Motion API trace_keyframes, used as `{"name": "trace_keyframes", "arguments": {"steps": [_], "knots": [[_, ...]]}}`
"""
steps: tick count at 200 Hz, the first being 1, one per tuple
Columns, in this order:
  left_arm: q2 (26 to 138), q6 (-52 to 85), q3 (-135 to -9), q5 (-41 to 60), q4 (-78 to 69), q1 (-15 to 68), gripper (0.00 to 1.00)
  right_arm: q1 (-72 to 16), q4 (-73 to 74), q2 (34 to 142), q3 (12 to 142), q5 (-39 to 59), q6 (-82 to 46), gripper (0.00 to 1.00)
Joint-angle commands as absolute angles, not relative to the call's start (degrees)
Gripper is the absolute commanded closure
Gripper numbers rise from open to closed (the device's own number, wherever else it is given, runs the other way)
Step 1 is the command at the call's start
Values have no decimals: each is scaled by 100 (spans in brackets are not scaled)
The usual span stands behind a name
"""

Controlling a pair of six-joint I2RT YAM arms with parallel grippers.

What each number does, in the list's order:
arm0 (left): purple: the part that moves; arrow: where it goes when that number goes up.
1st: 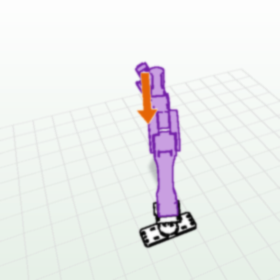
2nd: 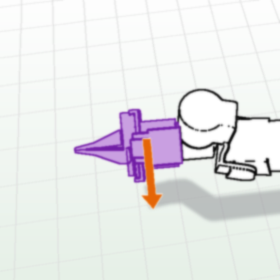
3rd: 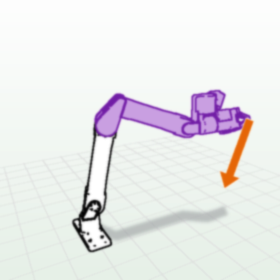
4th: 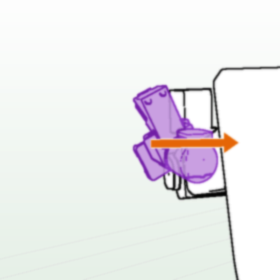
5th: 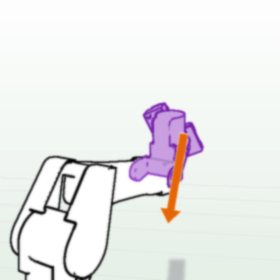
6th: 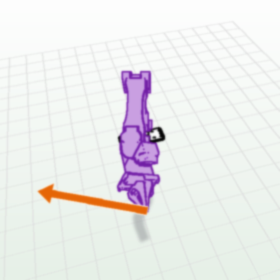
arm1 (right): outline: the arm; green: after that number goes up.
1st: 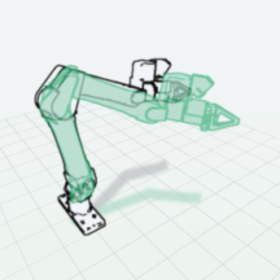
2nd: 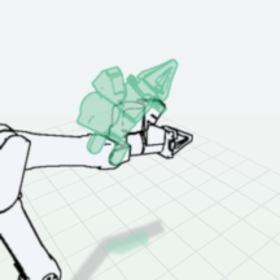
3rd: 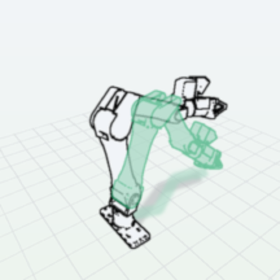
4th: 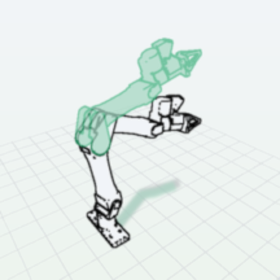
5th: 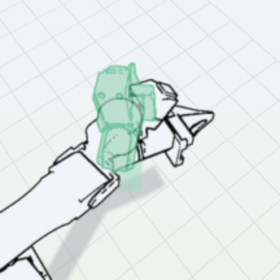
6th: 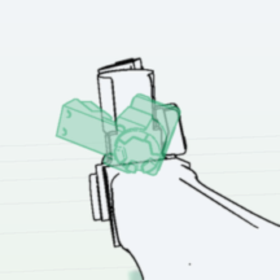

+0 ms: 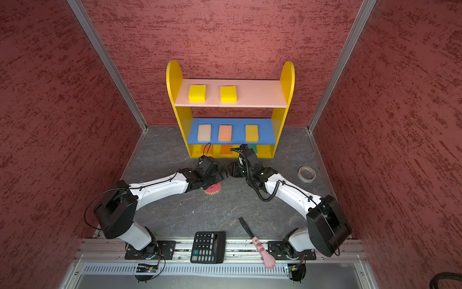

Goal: Place and organize the cleaning sponges onto the shelf
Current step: 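Close the right gripper on the pink smiley sponge while the left gripper withdraws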

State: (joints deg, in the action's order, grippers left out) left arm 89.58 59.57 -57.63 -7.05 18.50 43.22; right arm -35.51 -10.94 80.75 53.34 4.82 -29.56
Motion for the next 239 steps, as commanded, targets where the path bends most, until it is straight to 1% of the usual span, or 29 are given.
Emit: {"name": "trace_keyframes", "arguments": {"steps": [1, 29, 43, 56, 63, 71, 82, 116, 145, 161, 185, 198, 216, 239], "knots": [[8216, 5738, -5459, -686, 1897, 4050, 0, -3536, -891, 8235, 5182, 419, -3103, 42], [7234, 5701, -5045, -939, 2220, 3609, 0, -3577, -639, 8955, 5322, 1035, -3384, 43], [6771, 5625, -4860, -1012, 2346, 3351, 0, -3700, -574, 9291, 5487, 1150, -3463, 43], [6435, 5580, -4684, -1068, 2402, 3109, 0, -3849, -548, 9558, 5658, 1193, -3497, 41], [6295, 5581, -4605, -1048, 2430, 2976, 0, -3920, -516, 9671, 5757, 1248, -3511, 38], [6176, 5599, -4500, -1019, 2447, 2858, 0, -3991, -501, 9790, 5845, 1306, -3522, 35], [6071, 5626, -4381, -957, 2405, 2726, 0, -4066, -463, 9951, 5959, 1356, -3541, 33], [6227, 5528, -4324, -741, 2358, 2480, 0, -4183, -369, 10417, 6202, 1474, -3543, 33], [6531, 5536, -4396, -548, 2081, 2461, 0, -4197, -285, 10583, 6189, 1396, -3594, 43], [6722, 5518, -4488, -522, 2001, 2461, 0, -4201, -255, 10640, 6135, 1312, -3628, 46], [6909, 5570, -4531, -336, 1810, 2476, 0, -4195, -241, 10677, 6069, 1318, -3641, 52], [6998, 5507, -4602, -338, 1851, 2479, 0, -4192, -226, 10649, 6032, 1263, -3611, 60], [7049, 5490, -4666, -369, 1873, 2478, 0, -4187, -318, 10587, 6050, 1125, -3439, 77], [7030, 5491, -4686, -347, 1733, 2513, 0, -4124, -480, 10419, 6134, 1218, -3106, 88]]}}
